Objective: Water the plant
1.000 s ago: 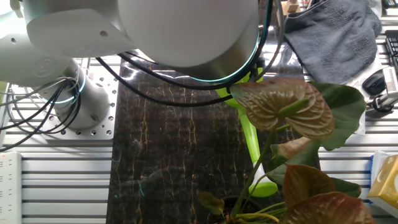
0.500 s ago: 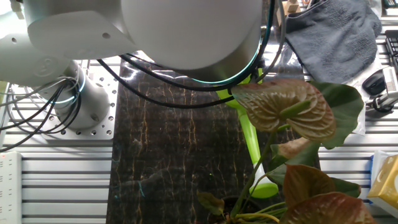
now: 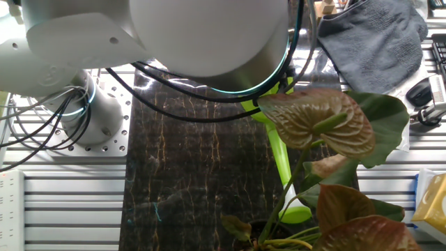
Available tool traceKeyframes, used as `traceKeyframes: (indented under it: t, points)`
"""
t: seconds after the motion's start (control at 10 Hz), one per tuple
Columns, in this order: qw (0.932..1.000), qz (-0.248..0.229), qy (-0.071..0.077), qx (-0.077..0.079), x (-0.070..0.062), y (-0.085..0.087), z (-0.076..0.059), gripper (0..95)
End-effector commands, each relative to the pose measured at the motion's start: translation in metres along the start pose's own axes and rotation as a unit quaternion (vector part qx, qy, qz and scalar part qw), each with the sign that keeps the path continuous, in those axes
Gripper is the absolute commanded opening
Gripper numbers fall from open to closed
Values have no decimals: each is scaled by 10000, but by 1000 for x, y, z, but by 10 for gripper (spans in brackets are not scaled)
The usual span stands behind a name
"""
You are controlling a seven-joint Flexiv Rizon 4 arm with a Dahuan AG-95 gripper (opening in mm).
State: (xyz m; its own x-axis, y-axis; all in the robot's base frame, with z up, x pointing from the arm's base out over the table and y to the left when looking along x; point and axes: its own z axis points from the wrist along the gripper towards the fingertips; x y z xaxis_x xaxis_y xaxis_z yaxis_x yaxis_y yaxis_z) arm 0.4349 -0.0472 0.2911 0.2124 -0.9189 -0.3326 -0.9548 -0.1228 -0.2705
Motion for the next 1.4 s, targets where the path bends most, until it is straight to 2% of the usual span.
traceKeyframes:
  t: [0.1,0.2,0.6,1.1,1.4]
  points:
    - [9999,74,50,-59,0,0,0,0]
    - [9998,102,115,-95,0,0,0,0]
    - [9999,61,117,-100,0,0,0,0]
    - [10000,-11,-27,-88,0,0,0,0]
    - [10000,10,-28,-84,0,0,0,0]
